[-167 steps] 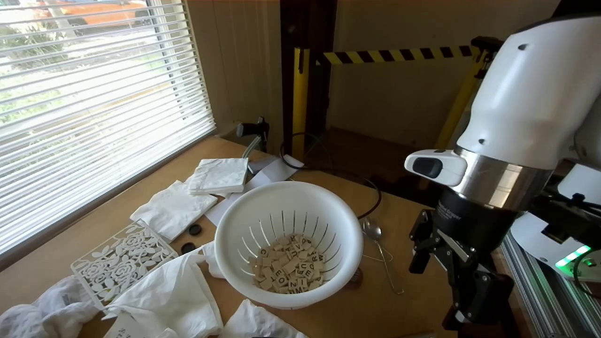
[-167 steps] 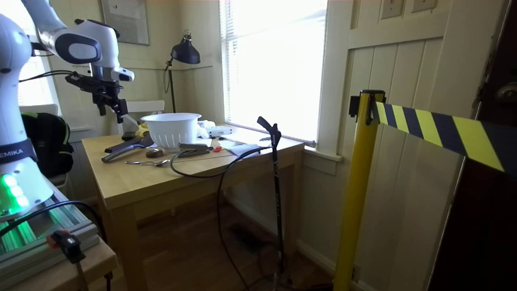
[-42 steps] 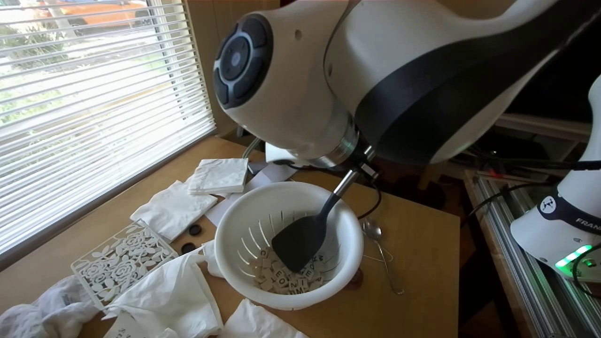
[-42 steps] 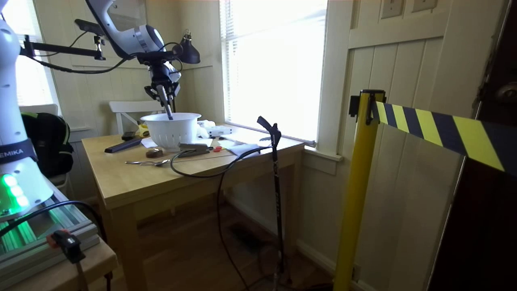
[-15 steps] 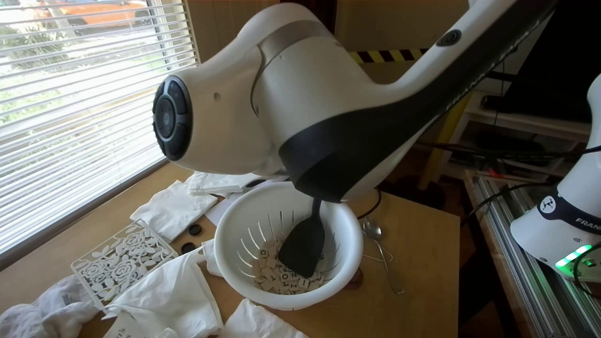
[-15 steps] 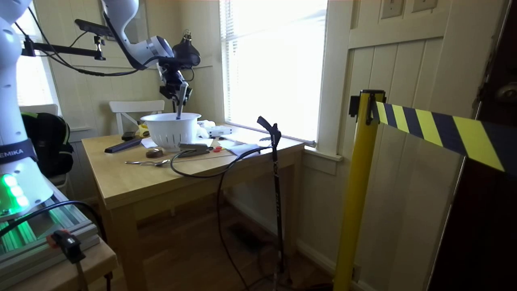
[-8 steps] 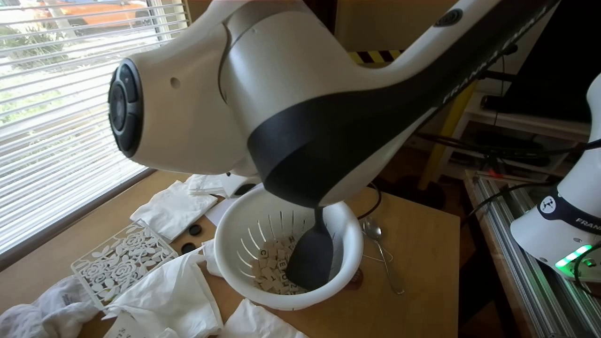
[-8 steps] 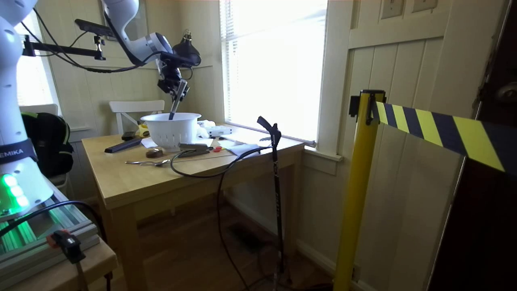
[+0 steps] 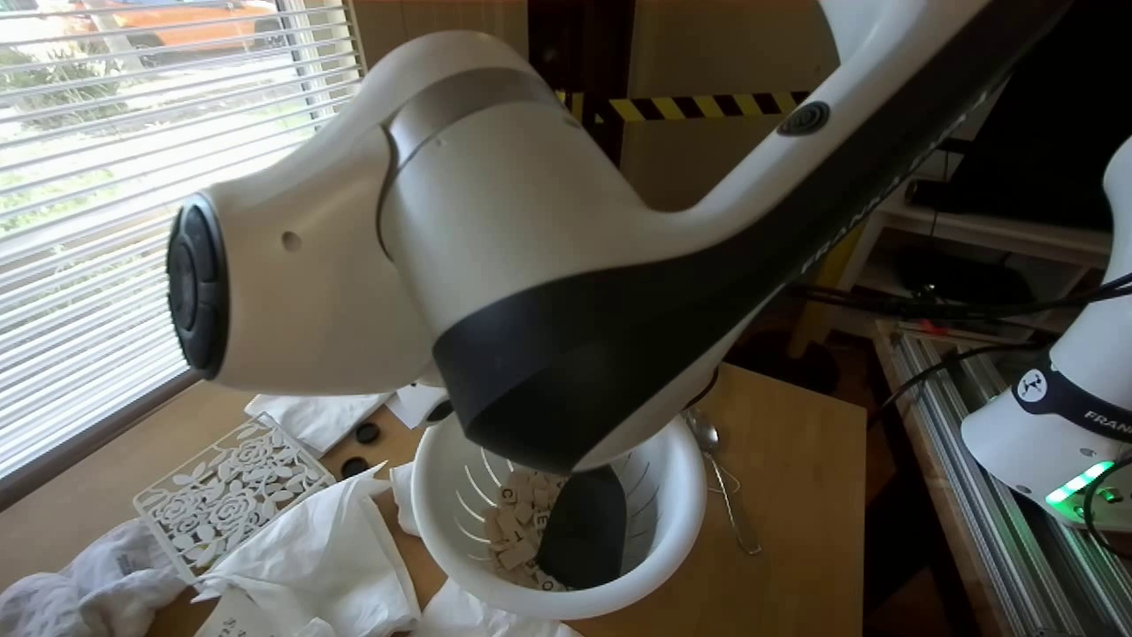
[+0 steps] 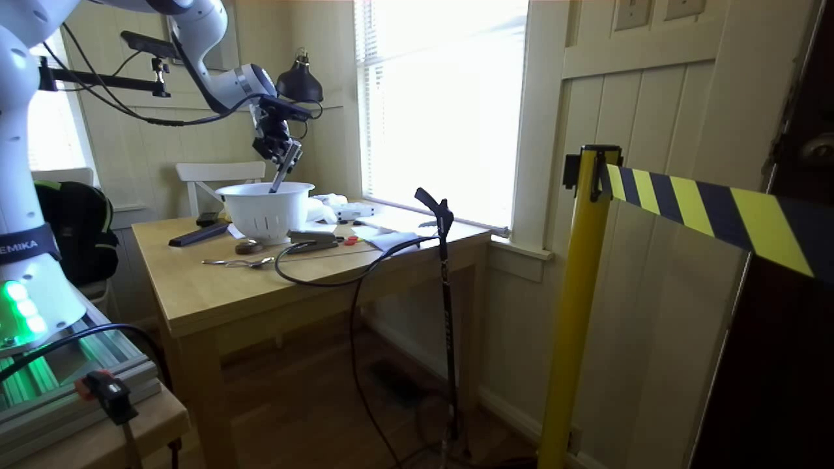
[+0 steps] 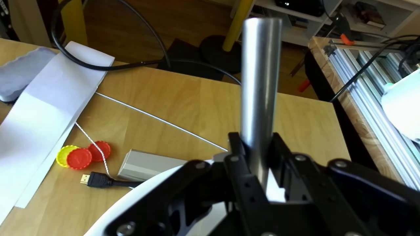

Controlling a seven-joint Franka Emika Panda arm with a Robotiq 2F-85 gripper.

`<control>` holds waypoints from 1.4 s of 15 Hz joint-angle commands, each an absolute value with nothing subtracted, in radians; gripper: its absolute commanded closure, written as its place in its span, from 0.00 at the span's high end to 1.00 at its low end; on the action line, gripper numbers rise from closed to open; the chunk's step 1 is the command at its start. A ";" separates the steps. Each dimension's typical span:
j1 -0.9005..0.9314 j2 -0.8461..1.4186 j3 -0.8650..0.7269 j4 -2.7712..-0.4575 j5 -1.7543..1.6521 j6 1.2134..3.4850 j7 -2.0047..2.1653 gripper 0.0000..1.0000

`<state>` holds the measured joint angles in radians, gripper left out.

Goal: Use the black spatula to stir the tiles in the white colander.

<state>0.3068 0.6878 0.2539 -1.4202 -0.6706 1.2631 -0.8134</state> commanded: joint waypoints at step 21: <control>0.335 0.761 0.256 -1.234 -0.650 0.959 -0.877 0.06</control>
<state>0.3343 0.7160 0.2359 -1.3167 -0.6833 0.9992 -0.8222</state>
